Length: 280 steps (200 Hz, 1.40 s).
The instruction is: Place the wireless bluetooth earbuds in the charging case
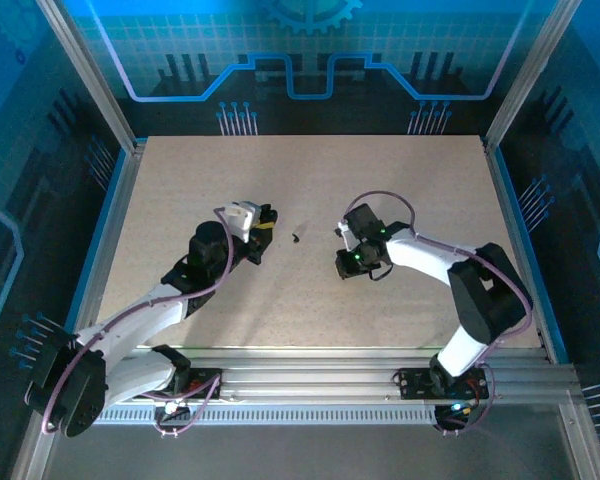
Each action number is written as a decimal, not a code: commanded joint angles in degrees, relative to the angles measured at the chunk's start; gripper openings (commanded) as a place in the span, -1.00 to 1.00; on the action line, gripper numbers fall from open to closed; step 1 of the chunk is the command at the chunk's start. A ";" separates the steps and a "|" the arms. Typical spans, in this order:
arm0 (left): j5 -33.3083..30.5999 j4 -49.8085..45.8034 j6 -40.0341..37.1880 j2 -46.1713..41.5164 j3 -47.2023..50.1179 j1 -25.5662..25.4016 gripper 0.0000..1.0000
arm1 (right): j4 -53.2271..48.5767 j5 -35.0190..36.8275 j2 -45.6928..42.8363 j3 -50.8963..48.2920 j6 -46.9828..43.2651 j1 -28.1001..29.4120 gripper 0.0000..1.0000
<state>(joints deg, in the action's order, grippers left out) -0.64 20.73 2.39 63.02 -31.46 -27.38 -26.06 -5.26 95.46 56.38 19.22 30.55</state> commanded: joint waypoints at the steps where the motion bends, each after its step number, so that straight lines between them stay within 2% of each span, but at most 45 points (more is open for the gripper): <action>1: -1.11 -0.79 -1.91 -1.07 -1.14 0.31 -0.80 | -4.70 0.15 3.62 3.61 -0.47 -0.68 -0.68; 47: -1.45 -1.58 -2.64 -1.33 -1.32 0.40 -0.80 | -9.79 1.25 7.55 7.23 1.18 -0.83 -0.59; 92: -2.63 -2.00 -3.11 -2.46 -0.95 0.68 -0.79 | -19.85 2.33 11.33 15.23 2.80 -0.75 -0.44; 138: -3.08 -3.39 -3.32 -3.18 -1.49 0.83 -0.80 | -32.58 4.85 12.59 25.47 3.96 -0.94 -0.39; 158: -3.35 -4.05 -3.49 -3.52 -1.84 0.92 -0.80 | -35.96 3.31 13.54 28.05 6.02 -1.77 -0.35; 203: -3.71 -5.65 -3.49 -4.59 -2.37 1.14 -0.80 | -36.03 -4.10 16.61 30.46 11.31 -3.16 -0.28; 224: -3.77 -5.92 -2.95 -4.75 -2.46 1.27 -0.80 | -34.09 -6.35 18.36 29.67 14.85 -3.74 -0.33; 280: -3.80 -6.03 -2.00 -5.19 -1.34 1.45 -0.80 | -33.87 -3.48 22.20 31.40 21.48 -3.87 -0.31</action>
<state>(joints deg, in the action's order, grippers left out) -3.49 15.20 0.01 59.16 -31.81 -26.39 -59.05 -9.04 115.85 85.69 35.83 27.31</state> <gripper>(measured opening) 0.182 0.343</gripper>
